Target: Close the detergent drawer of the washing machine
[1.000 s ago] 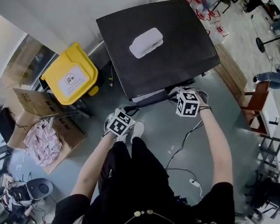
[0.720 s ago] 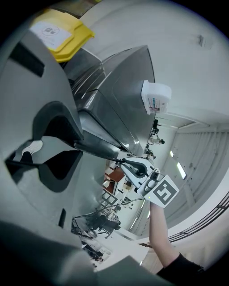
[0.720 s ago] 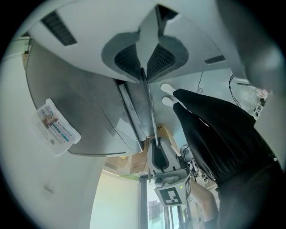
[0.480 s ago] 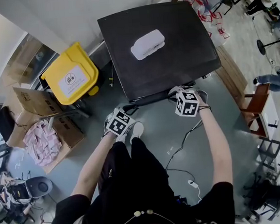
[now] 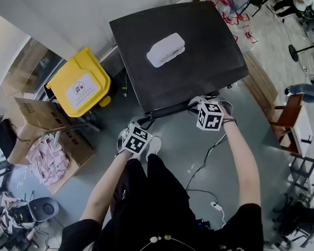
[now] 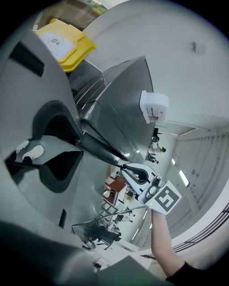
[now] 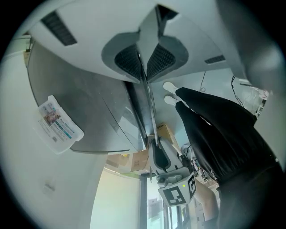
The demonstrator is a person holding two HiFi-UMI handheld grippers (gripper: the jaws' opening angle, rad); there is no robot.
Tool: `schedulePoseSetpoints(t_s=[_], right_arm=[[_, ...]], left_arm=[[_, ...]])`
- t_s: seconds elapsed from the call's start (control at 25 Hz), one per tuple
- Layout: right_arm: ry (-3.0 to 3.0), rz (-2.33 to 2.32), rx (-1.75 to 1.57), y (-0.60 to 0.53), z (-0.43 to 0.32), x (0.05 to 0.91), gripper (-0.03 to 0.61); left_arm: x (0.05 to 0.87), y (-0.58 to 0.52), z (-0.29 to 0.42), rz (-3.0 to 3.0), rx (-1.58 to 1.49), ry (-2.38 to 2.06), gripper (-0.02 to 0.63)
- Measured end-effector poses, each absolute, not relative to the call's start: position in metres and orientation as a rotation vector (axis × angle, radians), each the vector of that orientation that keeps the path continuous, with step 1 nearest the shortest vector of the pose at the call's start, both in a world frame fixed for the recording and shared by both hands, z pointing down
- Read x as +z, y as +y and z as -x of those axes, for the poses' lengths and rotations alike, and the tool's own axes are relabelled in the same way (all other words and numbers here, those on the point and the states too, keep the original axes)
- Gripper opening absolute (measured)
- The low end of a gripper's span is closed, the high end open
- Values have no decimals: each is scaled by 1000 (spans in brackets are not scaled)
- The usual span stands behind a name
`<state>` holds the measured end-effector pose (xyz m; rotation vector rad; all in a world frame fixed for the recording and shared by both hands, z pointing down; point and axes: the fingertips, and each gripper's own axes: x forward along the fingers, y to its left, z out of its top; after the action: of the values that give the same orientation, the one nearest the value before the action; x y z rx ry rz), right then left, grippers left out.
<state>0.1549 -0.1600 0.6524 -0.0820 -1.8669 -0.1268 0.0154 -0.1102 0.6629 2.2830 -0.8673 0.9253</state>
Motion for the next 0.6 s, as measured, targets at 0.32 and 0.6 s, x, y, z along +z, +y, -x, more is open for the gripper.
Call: schedulePoseSetpoints(t_s=[0.32, 0.6], right_arm=[[-1869, 67, -145, -168, -148, 649, 49], [-1871, 24, -181, -173, -146, 650, 51]], left_arm=[[663, -120, -8, -2276, 937, -957, 80], [664, -119, 3, -2173, 902, -1092, 72]])
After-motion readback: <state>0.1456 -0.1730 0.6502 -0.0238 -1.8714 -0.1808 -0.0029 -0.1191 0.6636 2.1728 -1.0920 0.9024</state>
